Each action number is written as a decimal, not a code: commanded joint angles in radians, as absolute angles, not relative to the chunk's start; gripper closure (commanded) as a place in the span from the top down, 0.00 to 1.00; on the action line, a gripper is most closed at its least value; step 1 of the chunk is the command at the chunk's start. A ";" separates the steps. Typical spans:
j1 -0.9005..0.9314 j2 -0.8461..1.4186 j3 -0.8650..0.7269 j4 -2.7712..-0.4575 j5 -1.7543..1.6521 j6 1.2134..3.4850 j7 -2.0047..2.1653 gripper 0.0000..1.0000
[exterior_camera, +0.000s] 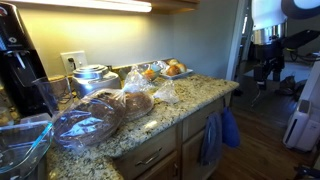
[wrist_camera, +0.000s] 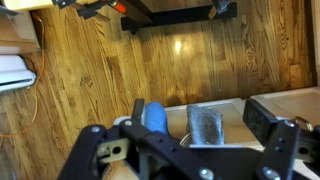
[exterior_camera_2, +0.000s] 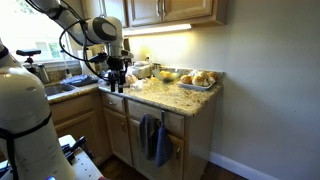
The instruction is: Pick up the blue cloth and put it on the counter
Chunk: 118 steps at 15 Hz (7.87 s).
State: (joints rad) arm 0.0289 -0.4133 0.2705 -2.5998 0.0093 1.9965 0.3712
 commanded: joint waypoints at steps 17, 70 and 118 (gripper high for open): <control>0.023 -0.240 0.114 -2.769 -0.126 2.552 0.148 1.00; -0.212 0.631 0.027 -2.452 -0.444 3.456 0.063 0.73; 0.569 0.168 -0.576 -2.734 0.007 3.235 -0.436 0.10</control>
State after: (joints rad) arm 0.4088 0.2493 -0.4156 -2.7040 -0.0415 3.3149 -0.3791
